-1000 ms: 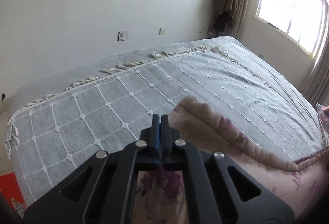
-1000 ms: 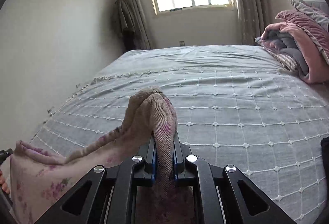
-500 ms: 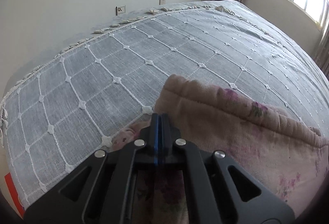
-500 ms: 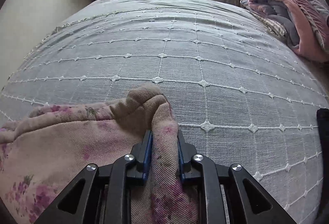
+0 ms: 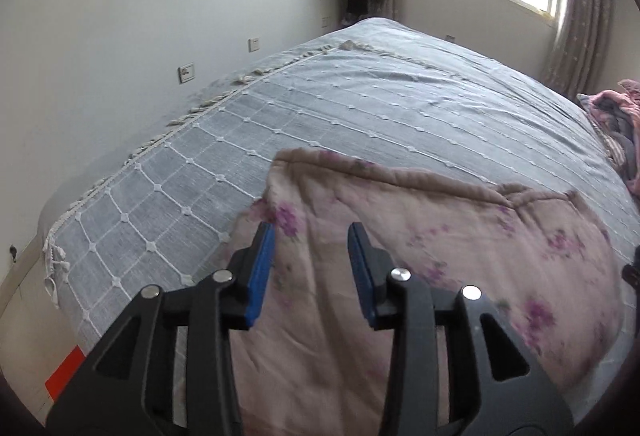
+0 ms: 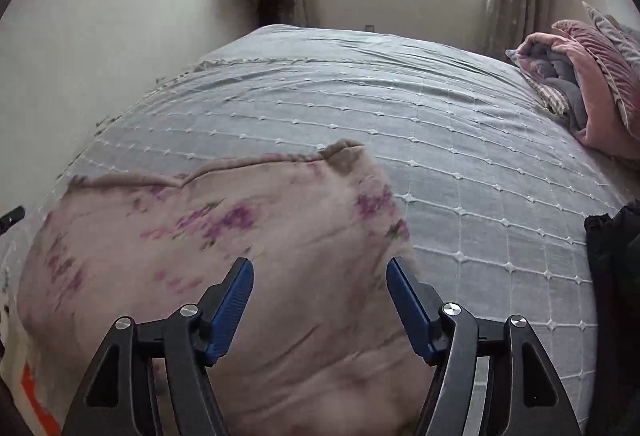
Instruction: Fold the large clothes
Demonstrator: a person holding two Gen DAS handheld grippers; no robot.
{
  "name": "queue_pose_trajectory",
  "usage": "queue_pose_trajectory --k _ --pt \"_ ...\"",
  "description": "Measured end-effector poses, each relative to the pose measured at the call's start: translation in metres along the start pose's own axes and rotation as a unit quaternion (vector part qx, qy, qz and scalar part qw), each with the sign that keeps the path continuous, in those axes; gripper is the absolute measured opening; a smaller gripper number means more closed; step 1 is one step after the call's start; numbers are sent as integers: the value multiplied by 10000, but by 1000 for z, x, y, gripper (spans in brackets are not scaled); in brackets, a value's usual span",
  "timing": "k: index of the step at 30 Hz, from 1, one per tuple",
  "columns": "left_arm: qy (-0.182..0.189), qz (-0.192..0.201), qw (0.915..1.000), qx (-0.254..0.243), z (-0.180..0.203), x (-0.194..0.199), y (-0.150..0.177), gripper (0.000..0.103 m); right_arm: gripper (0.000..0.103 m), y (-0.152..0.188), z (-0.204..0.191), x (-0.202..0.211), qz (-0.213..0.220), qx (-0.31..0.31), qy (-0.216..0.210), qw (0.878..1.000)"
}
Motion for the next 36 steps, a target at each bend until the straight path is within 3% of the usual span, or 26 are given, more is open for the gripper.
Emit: queue_pose_trajectory --k 2,5,10,12,14,16,19,23,26,31,34,36 --pt "425 11 9991 1 21 21 9 44 47 11 -27 19 76 343 -129 9993" --pt "823 -128 9965 -28 56 32 25 44 31 28 -67 32 119 720 -497 9961" --pt "1113 -735 9911 2 91 6 52 44 30 51 -95 14 93 679 -778 9946" --pt "972 -923 9909 -72 102 -7 66 44 30 53 -102 3 175 756 -754 9941" --pt "916 -1065 9901 -31 104 -22 78 44 30 59 -104 -12 -10 739 -736 9945" --pt "867 -1035 9908 44 103 -31 86 45 30 67 -108 -29 -136 971 -643 9931" --pt "593 -944 9934 -288 115 -36 93 45 29 78 -120 -47 -49 1443 -344 9889" --pt "553 -927 9938 -253 115 -39 93 46 28 71 -107 -67 -91 946 -572 9938" --pt "638 -868 9937 -293 114 -35 94 46 28 70 -107 -65 -76 1028 -500 9934" --pt "831 -862 9928 -22 88 -24 87 46 28 61 -90 -43 -98 911 -606 9939" --pt "594 -760 9953 14 56 -17 82 46 30 54 -52 -37 2 921 -54 9957" --pt "357 -792 9960 222 22 -20 83 46 34 54 -21 -35 -53 659 87 9978"
Point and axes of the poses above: each gripper's, at about its wrist camera, not at the fingertips, and x roughly against the way its jaws point, z to its right, y to its underside, the point moved 2 cm from there along -x, roughly the way its jaws point, and after that the axes turned 9 degrees about z, right-handed, at the moved point
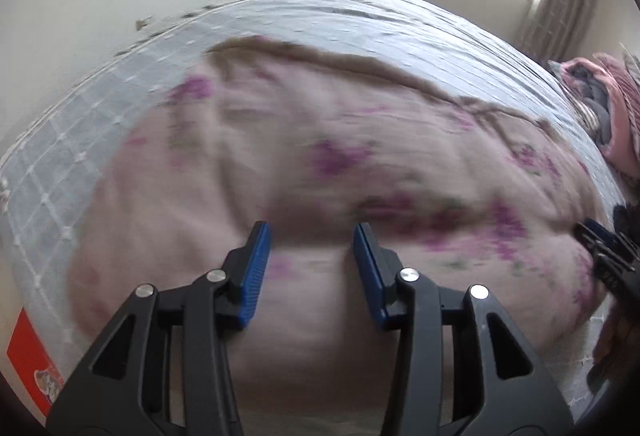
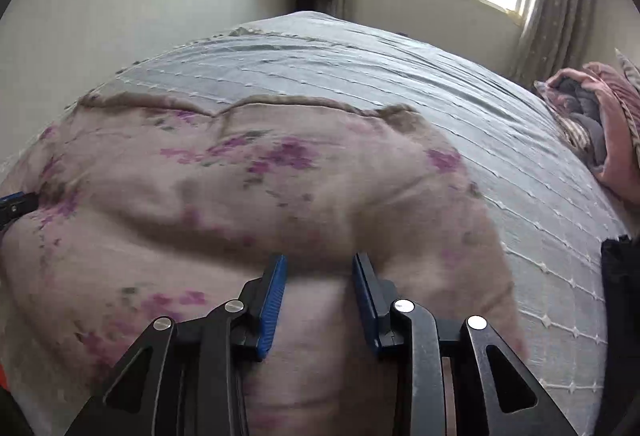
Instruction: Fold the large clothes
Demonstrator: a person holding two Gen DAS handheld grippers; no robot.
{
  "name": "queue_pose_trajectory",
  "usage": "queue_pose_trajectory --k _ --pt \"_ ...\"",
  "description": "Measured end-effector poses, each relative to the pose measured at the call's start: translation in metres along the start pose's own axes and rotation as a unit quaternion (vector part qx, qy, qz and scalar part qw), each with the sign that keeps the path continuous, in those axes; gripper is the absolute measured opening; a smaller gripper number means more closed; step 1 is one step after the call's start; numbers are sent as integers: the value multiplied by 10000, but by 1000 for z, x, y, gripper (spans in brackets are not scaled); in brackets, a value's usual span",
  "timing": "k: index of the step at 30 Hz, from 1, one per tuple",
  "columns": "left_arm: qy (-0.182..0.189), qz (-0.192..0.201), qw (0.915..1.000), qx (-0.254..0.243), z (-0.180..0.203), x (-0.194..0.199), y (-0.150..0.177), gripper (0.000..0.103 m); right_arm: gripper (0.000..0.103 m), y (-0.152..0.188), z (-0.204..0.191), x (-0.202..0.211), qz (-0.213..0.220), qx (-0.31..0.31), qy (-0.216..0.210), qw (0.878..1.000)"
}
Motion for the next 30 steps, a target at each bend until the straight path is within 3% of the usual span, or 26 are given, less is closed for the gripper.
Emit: queue_pose_trajectory --k 2,8,9,10,11,14,17,19,20,21,23,26,28,30 --pt "-41 -20 9997 246 -32 -3 1 46 35 5 26 0 -87 -255 77 9996" --pt "603 -98 9954 740 -89 -3 1 34 45 16 69 0 -237 -681 180 9972" --pt "710 -125 9938 849 -93 -2 1 34 49 19 78 -1 -279 -709 385 9963" --pt "794 -134 9924 931 -97 -1 1 34 61 22 84 -2 -311 -784 511 9951" --pt "807 -137 9922 941 -99 0 1 34 67 26 94 -2 -351 -991 487 9933" --pt "828 -139 9920 944 -102 1 -1 34 67 39 120 -4 -523 -1763 41 9829" --pt "938 -64 9876 1258 -116 7 0 33 68 41 128 1 -567 -1665 151 9843" --pt "624 83 9881 1406 -131 17 3 35 68 44 142 3 -681 -1592 641 9828" --pt "218 82 9894 1432 -142 19 5 42 67 51 152 2 -853 -1479 1136 9788" --pt "65 129 9883 1516 -151 22 7 54 67 57 160 0 -991 -1451 1389 9746" --pt "286 174 9815 1883 -168 26 15 55 68 68 175 1 -1066 -1979 1096 9682" --pt "982 -186 9628 2511 -176 24 32 64 69 67 180 6 -1052 -2580 759 9574" --pt "1010 -323 9531 2834 -178 26 41 72 69 61 173 10 -1021 -2820 395 9531" --pt "1124 -371 9380 3258 -180 31 50 75 69 53 167 17 -959 -3192 24 9428"
Point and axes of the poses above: each gripper's, at about its wrist camera, not at the fingertips, and x roughly against the way its jaws point, z to its right, y to its underside, the point moved 2 cm from there along -x, roughly the way its jaws point, and after that the axes turned 9 degrees about z, right-handed, at the moved point
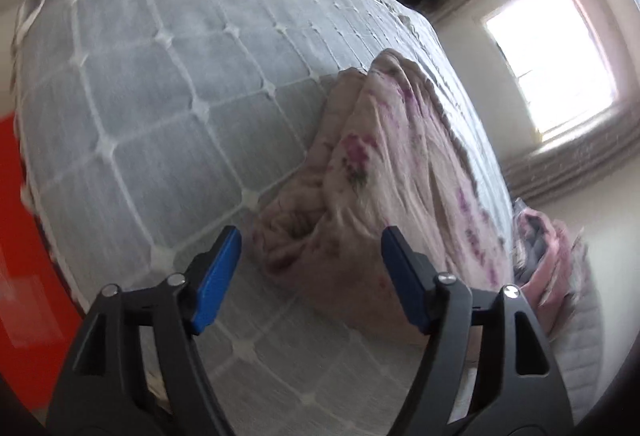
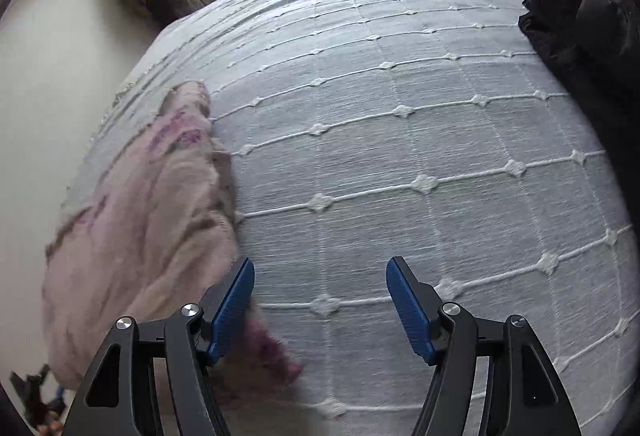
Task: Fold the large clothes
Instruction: 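Clamp the folded jacket bundle between both grippers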
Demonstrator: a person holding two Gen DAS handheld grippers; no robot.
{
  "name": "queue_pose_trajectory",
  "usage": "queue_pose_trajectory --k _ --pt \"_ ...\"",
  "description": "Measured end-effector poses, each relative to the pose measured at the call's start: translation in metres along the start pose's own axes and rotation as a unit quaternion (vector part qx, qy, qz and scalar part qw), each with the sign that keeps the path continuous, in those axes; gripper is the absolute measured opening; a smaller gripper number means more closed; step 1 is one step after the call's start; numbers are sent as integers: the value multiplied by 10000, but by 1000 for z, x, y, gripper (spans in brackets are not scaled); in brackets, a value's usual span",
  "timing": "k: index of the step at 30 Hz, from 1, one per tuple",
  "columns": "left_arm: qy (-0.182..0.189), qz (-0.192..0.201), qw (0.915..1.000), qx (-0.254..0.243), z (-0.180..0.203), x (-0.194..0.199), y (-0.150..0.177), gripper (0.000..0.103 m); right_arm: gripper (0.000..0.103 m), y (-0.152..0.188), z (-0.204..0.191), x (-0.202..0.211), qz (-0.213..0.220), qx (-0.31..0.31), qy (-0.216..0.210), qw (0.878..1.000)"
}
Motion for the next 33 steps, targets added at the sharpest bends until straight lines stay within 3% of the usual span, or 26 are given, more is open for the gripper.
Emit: queue_pose_trajectory --k 3,5,7,10,15,19,27,33 --pt "302 -139 9985 427 1 7 10 79 71 4 7 21 114 -859 -401 9954" --pt "297 -239 9982 468 8 9 15 80 84 14 17 29 -31 -1580 -1143 9808" --pt "398 -303 9978 428 16 10 22 82 84 22 24 32 -145 -2105 -1453 9666" --pt "410 -491 9972 378 25 0 29 83 84 33 29 45 38 -2329 -1539 9602" --pt "550 -714 9946 517 37 -21 46 83 84 57 15 23 -441 -2513 -1770 9506" --pt "436 -781 9951 428 45 -34 55 83 84 72 4 -1 -712 -2711 -1816 9426" --pt "257 -610 9965 516 46 -51 54 93 86 88 -16 -7 -384 -2616 -1586 9513" --pt "197 -337 9972 642 40 -57 56 93 86 89 -26 -17 -44 -2608 -1460 9543"
Point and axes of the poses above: each gripper's, at about its wrist camera, not at the fingertips, and x roughly against the way its jaws point, z to its right, y to its underside, the point moved 2 cm from there along -x, roughly the way its jaws point, and after that the axes turned 9 degrees about z, right-handed, at the moved point
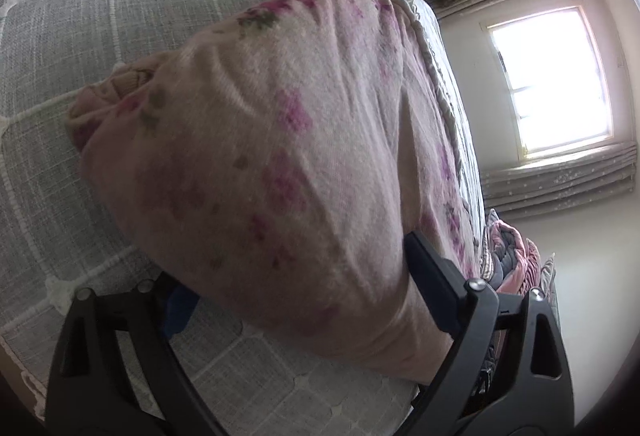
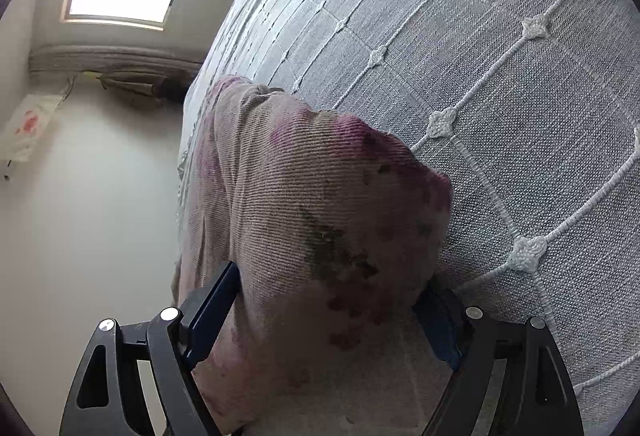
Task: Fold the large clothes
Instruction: 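Clamp the folded jacket bundle between both grippers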
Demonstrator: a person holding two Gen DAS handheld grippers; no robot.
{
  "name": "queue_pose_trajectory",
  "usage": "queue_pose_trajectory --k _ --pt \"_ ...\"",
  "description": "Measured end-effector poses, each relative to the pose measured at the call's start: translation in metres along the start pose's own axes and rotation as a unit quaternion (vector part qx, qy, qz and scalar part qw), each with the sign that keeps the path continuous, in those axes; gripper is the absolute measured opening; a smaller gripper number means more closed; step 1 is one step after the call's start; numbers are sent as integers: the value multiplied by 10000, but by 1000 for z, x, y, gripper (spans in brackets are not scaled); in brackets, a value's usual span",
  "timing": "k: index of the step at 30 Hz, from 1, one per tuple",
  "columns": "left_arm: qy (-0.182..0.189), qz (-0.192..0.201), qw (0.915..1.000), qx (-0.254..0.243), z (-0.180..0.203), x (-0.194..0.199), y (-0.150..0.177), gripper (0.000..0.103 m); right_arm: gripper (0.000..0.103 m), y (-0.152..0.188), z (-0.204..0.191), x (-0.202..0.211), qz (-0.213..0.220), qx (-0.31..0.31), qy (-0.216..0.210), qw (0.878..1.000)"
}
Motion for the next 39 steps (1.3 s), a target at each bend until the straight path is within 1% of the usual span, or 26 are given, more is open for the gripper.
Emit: queue_pose_trajectory --k 3,6,7,11,14,18,20,21,23,25,28,31,36,38,39 --pt "-43 144 9999 -65 1 2 3 93 86 4 -9 -13 175 178 84 9997" --pt "-24 165 9998 -66 1 2 3 93 86 7 -11 -15 238 146 72 9996" --pt "-16 171 9998 -71 2 0 2 93 86 13 -16 -22 249 120 61 9996" --pt "-37 270 9996 -65 0 0 3 93 86 17 -15 -22 348 56 33 9994" --pt "-67 325 9994 -63 1 0 2 91 86 22 -16 -24 508 130 74 9986" --pt "-78 376 9992 -65 3 -1 0 89 86 29 -15 -24 589 172 93 9981" --pt "-93 412 9991 -86 5 -2 1 87 83 32 -14 -25 601 142 57 9981" --pt "-99 425 9990 -99 6 -3 1 84 82 30 -13 -20 607 138 37 9981" --pt "-121 461 9988 -134 11 -4 5 80 75 32 -11 -22 608 172 37 9980" --pt "-115 487 9986 -170 13 -4 5 75 74 34 -12 -24 636 240 79 9977" --pt "-115 514 9984 -207 15 -3 4 69 74 35 -14 -27 644 221 68 9977" --pt "-113 526 9984 -198 14 -3 2 68 72 34 -12 -27 638 178 -2 9978" --pt "-66 464 9988 -110 11 -7 -2 68 68 32 -8 -24 654 216 3 9976" --pt "-66 494 9986 -169 13 -7 -2 67 64 31 -8 -25 663 232 -14 9975" --pt "-64 509 9985 -201 14 -6 -2 64 63 32 -9 -25 661 233 -24 9975"
Point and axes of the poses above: each gripper's, at about its wrist camera, not at the fingertips, and x roughly against the way its jaws point, z to its right, y to its underside, the point moved 2 cm from there along -x, roughly the way its jaws point, and after that the axes turned 9 degrees about z, right-handed, at the moved point
